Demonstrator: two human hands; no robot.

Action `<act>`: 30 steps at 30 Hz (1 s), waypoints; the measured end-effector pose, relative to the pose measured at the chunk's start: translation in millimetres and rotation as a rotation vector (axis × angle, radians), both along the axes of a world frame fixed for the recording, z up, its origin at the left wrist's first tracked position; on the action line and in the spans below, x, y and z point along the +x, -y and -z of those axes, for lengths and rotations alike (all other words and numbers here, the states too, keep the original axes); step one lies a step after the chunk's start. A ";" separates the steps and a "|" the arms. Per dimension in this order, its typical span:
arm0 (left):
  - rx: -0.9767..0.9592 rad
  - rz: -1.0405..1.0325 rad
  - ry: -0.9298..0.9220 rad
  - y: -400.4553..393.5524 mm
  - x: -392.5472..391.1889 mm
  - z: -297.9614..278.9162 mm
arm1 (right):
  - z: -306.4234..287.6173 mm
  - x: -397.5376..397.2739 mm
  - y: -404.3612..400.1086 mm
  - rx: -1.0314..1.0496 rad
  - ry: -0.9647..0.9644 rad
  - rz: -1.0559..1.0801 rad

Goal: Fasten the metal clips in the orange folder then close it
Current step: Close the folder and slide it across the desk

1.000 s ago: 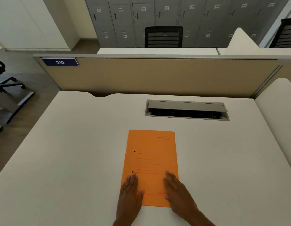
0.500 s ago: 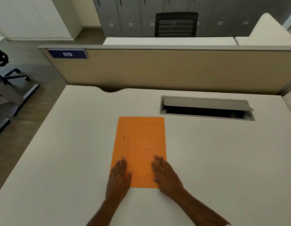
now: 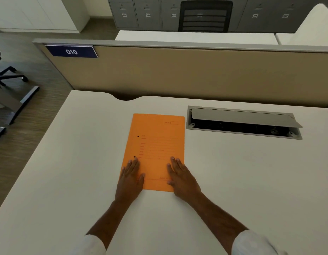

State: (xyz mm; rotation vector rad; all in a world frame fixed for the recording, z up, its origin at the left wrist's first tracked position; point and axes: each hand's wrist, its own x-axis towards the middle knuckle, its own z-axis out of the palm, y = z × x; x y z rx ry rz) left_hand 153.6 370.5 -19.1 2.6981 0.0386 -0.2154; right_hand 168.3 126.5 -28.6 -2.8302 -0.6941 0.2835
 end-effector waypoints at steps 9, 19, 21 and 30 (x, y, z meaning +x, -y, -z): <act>-0.021 0.022 0.014 0.1 55.4 1.0 | 0.5 50.7 1.4 0.012 -0.057 0.037; -0.015 0.022 0.000 8.1 105.2 -2.5 | -8.7 101.6 9.0 0.027 -0.092 0.022; -0.020 0.022 0.000 7.9 112.8 -2.8 | -9.5 108.5 8.9 0.017 -0.094 0.022; -0.019 0.029 0.006 6.2 125.9 -0.7 | -11.1 116.8 5.2 0.023 -0.104 0.055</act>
